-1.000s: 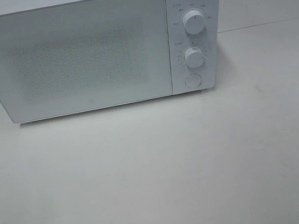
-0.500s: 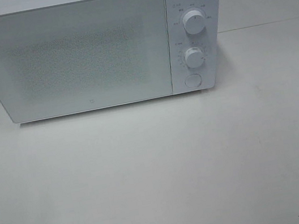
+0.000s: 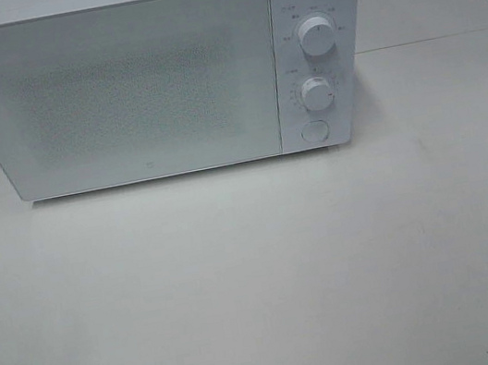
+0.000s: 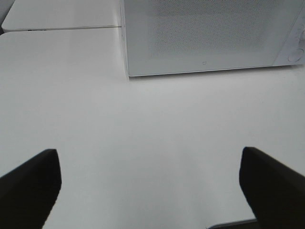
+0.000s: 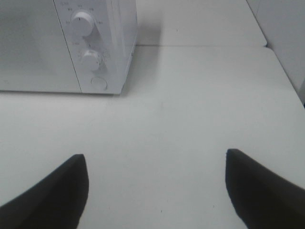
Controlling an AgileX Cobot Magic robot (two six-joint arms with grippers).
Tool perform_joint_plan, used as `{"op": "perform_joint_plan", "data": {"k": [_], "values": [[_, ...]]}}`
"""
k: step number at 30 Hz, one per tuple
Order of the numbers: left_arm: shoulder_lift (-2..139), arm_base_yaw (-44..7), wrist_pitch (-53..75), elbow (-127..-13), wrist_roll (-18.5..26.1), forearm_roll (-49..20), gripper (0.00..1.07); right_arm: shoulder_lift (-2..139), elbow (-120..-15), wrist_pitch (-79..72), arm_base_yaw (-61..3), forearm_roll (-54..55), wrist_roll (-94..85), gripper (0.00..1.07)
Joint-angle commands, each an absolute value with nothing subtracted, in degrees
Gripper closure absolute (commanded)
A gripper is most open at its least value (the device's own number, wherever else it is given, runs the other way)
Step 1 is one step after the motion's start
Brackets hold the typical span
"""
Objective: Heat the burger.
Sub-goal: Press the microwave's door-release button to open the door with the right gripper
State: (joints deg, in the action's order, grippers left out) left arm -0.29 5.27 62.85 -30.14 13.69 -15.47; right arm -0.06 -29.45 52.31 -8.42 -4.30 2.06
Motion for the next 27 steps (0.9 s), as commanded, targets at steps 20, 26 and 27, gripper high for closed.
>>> {"op": "perform_joint_plan", "data": {"k": [20, 26, 27], "values": [[-1.38, 5.39, 62.22, -30.02, 13.35, -15.64, 0.13, 26.76, -26.59, 18.74, -8.14, -4.18, 2.81, 0.31], [-1.38, 5.39, 62.22, -30.02, 13.35, -15.64, 0.13, 33.46, -26.59, 12.43, -8.14, -4.18, 2.81, 0.31], [-1.38, 5.39, 62.22, -30.02, 13.35, -15.64, 0.13, 34.95, -26.59, 11.4, -8.14, -4.18, 2.81, 0.31]]}}
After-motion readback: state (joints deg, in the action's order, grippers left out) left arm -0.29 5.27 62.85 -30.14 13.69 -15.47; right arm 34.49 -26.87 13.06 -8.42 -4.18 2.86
